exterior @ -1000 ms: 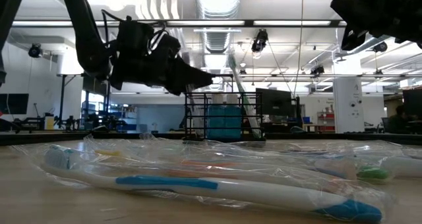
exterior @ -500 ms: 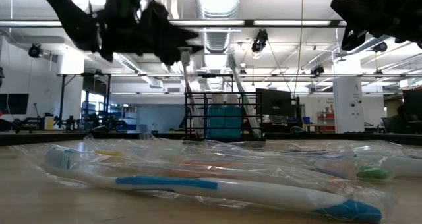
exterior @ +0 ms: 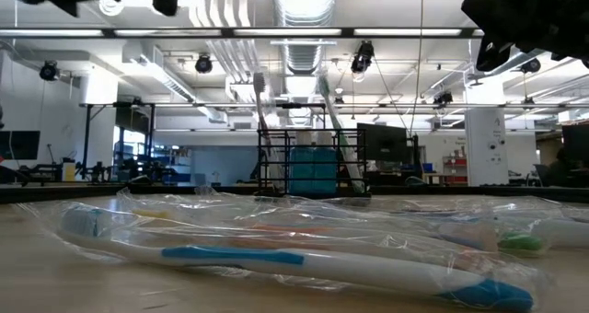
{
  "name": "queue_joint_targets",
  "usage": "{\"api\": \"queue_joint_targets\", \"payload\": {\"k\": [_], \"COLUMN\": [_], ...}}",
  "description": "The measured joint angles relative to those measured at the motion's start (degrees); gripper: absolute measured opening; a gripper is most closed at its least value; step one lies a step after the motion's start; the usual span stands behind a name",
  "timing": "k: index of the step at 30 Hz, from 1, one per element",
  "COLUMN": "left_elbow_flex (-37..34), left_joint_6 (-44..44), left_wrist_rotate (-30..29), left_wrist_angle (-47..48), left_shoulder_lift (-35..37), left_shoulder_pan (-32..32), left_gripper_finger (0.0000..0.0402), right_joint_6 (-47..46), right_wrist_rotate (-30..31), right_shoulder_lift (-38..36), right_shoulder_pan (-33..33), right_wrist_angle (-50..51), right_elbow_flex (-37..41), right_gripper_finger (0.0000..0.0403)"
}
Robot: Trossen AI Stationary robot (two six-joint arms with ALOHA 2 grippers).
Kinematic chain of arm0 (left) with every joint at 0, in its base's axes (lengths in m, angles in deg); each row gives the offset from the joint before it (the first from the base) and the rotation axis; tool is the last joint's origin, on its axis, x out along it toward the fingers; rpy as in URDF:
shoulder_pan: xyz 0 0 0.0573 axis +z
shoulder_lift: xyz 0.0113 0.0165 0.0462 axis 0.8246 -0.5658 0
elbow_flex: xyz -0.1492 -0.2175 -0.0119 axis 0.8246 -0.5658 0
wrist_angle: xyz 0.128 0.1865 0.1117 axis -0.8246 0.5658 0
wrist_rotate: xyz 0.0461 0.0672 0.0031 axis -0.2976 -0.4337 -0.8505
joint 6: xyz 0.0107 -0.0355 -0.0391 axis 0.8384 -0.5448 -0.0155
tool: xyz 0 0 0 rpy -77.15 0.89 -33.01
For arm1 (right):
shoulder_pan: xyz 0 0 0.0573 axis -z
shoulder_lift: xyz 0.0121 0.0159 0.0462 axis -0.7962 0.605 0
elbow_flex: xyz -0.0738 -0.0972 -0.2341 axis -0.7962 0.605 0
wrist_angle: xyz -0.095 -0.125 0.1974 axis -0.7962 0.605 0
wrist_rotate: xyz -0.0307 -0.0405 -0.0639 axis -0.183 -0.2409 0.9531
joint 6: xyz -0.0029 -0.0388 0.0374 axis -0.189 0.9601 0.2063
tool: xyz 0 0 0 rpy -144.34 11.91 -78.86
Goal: Pick & Place toothbrushing station
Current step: Put the purple toothbrush into the black organizer
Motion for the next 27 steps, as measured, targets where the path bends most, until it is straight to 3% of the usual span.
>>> {"api": "queue_joint_targets", "payload": {"k": [4, 11, 15, 23, 27], "left_elbow_flex": [0.0, 0.0, -2.6, -18.5, -24.6], "left_joint_6": [3.4, 10.6, 8.1, -1.7, -3.5], "left_wrist_rotate": [-1.3, -8.2, -7.9, -8.6, -10.2], "left_wrist_angle": [11.4, 28.5, 28.5, 11.6, 9.2], "left_shoulder_lift": [8.6, 15.1, 16.1, 20.2, 24.7], "left_shoulder_pan": [0.0, 0.0, -0.1, -0.1, -0.1], "left_gripper_finger": [0.0229, 0.0024, 0.0013, 0.0004, 0.0003], "right_joint_6": [0.0, 0.5, 0.7, -0.2, -0.3], "right_wrist_rotate": [0.0, 0.0, 0.0, 3.2, 3.3], "right_shoulder_lift": [0.0, 0.0, 0.1, 0.1, 0.1], "right_shoulder_pan": [0.0, 0.0, 0.0, 0.0, 0.0], "right_wrist_angle": [0.0, 0.2, 0.3, 0.4, 0.4], "right_elbow_flex": [0.0, 0.0, 0.0, 0.0, 0.0], "right_gripper_finger": [0.0008, 0.0008, 0.0008, 0.0008, 0.0008]}}
